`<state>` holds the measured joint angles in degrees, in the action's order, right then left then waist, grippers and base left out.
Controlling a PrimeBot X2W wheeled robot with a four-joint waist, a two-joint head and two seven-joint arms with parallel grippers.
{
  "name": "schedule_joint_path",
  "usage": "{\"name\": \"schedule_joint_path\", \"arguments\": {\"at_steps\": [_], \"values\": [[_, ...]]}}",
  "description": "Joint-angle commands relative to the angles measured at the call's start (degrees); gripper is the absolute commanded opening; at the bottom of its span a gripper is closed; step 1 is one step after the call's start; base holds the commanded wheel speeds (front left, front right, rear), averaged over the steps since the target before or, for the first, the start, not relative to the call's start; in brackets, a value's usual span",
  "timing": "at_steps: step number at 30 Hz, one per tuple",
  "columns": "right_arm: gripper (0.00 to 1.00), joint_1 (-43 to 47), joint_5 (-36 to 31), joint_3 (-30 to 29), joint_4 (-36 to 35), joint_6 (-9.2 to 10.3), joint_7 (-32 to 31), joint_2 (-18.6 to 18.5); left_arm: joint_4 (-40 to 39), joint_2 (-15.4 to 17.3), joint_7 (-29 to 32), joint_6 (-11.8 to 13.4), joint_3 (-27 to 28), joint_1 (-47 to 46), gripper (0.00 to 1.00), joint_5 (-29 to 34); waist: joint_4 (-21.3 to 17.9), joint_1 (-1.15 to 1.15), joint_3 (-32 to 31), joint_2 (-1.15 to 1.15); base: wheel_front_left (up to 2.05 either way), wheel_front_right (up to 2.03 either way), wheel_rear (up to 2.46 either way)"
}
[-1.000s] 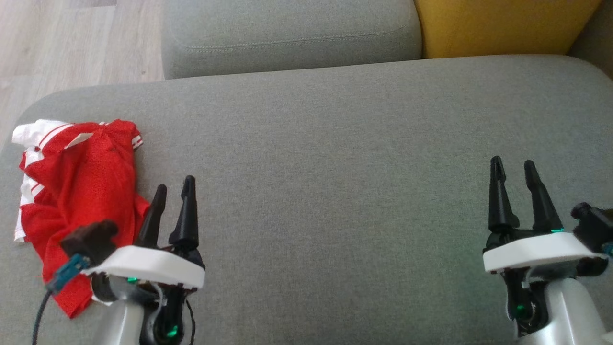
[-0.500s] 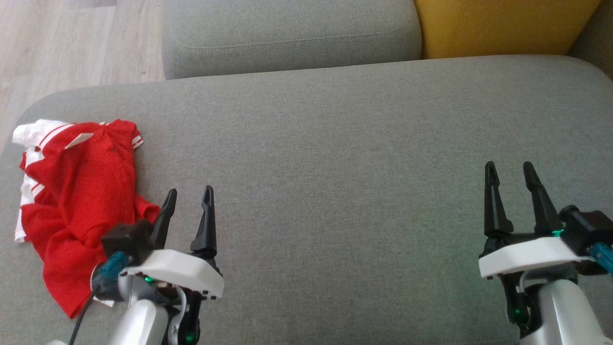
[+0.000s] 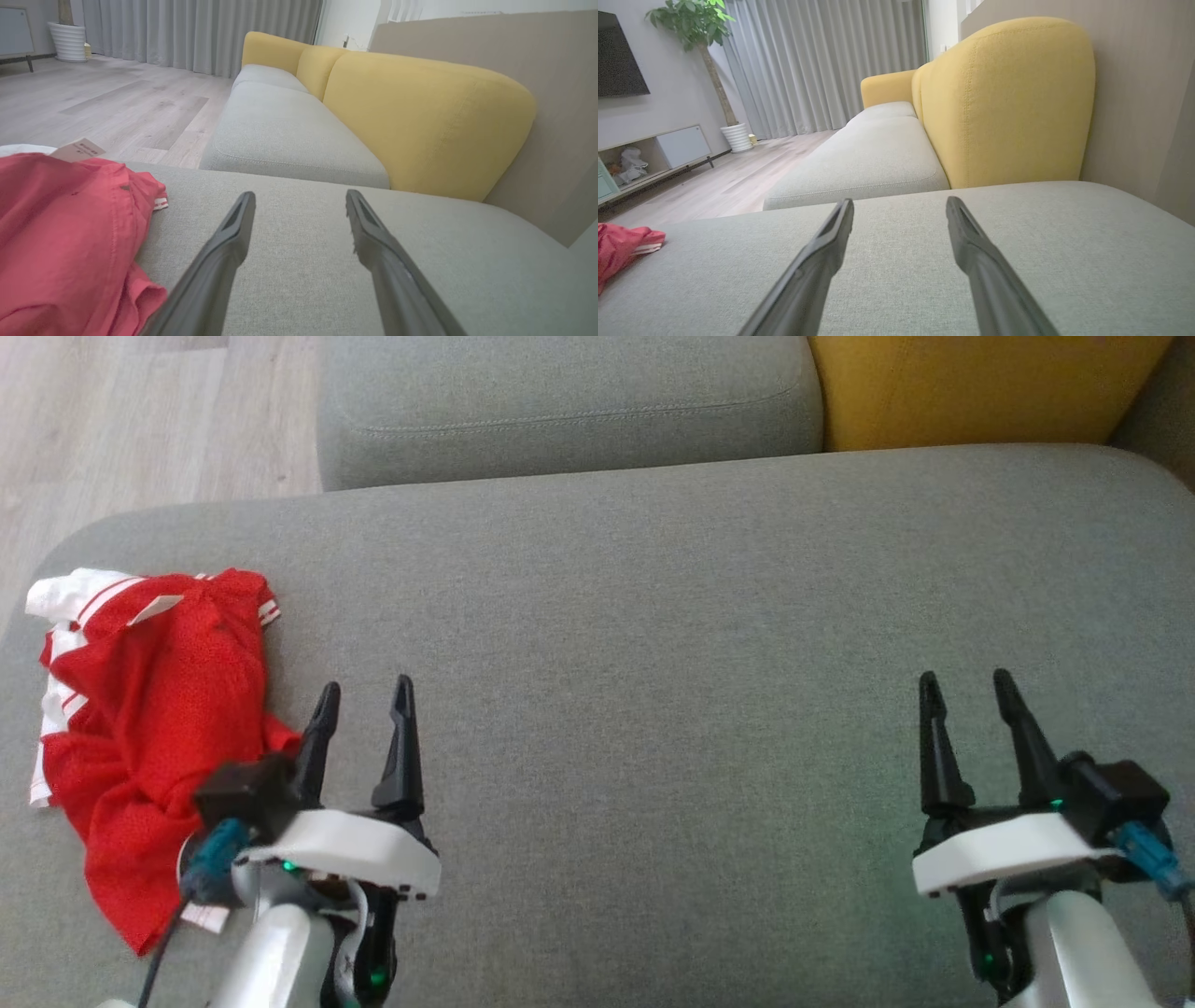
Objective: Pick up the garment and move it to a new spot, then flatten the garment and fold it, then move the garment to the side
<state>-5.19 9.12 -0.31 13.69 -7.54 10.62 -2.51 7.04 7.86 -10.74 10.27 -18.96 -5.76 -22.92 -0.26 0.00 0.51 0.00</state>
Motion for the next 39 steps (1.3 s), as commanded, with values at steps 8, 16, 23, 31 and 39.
{"name": "schedule_joint_path", "arguments": {"at_steps": [8, 16, 23, 31, 39], "values": [[1.0, -2.63, 4.93, 3.42, 1.63, 0.05, 2.09, -0.33, -0.13, -3.92, -2.03, -5.47, 9.01, -0.58, 1.0, -0.4, 0.05, 0.0, -0.2, 0.0, 0.0, 0.0, 0.0], [1.0, -3.18, 4.59, 4.96, 3.51, 0.05, 3.23, -0.35, 2.51, -4.94, -3.37, -8.79, 11.38, -0.3, 1.0, 3.67, 0.08, 0.0, -0.57, 0.0, 0.0, 0.0, 0.0], [1.0, -3.64, 1.36, 5.64, 3.98, 0.05, 4.17, -0.37, 2.82, -4.97, -4.26, -8.39, 10.32, -0.67, 1.0, 5.67, 0.1, 0.0, -0.65, 0.0, 0.0, 0.0, 0.0], [1.0, -3.56, 1.32, 5.7, 4.22, 0.05, 4.24, -0.37, 3.01, -4.97, -4.26, -8.32, 9.7, -0.87, 1.0, 5.64, 0.87, 0.0, -0.63, 0.0, 0.0, 0.0, 0.0], [1.0, -2.99, 1.26, 6.16, 4.3, 0.05, 4.29, -0.37, 3.1, -4.98, -4.26, -8.15, 9.77, -0.69, 1.0, 5.76, 4.6, 0.0, -1.05, 0.0, 0.0, 0.0, 0.0]]}}
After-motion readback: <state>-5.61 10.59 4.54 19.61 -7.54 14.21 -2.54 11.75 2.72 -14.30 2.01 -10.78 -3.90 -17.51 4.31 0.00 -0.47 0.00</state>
